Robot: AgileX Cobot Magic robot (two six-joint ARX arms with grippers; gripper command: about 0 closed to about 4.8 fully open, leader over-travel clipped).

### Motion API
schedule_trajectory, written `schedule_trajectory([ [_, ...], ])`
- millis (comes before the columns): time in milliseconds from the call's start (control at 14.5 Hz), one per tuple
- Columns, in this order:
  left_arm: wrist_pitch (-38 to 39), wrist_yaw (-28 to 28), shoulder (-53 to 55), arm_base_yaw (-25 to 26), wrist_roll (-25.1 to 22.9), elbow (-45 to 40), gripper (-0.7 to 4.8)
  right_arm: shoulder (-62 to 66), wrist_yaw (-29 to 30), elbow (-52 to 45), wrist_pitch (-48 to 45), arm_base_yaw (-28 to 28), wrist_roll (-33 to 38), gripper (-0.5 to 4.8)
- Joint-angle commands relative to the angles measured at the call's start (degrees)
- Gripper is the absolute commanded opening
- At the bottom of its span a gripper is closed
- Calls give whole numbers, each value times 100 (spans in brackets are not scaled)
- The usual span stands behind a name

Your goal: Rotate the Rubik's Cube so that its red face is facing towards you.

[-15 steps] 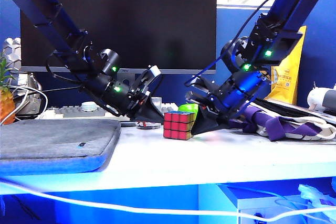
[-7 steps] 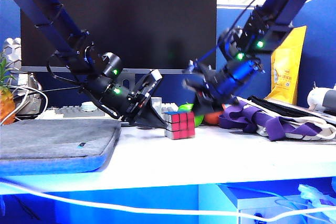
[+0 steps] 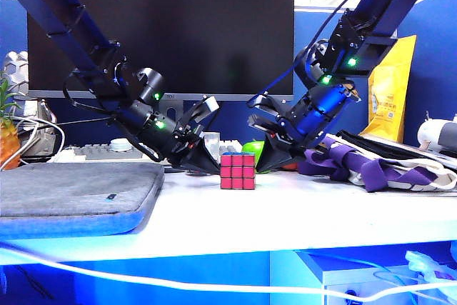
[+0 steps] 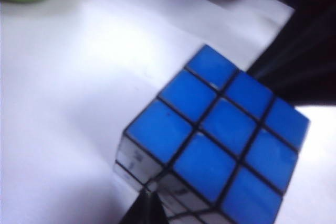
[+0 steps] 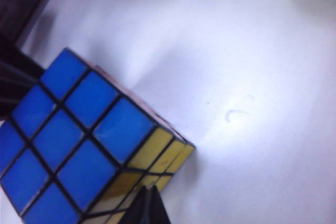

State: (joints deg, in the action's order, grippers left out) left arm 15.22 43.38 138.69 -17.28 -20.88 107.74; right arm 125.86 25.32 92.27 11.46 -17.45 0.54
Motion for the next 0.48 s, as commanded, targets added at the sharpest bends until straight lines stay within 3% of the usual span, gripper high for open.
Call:
schedule_trajectory([
  [69, -107, 122, -68, -42, 20, 28, 21, -20, 153, 13, -133, -44, -35, -2],
  [481, 74, 190, -133, -42, 37, 55, 21, -20, 131, 13, -315, -42, -39, -2],
])
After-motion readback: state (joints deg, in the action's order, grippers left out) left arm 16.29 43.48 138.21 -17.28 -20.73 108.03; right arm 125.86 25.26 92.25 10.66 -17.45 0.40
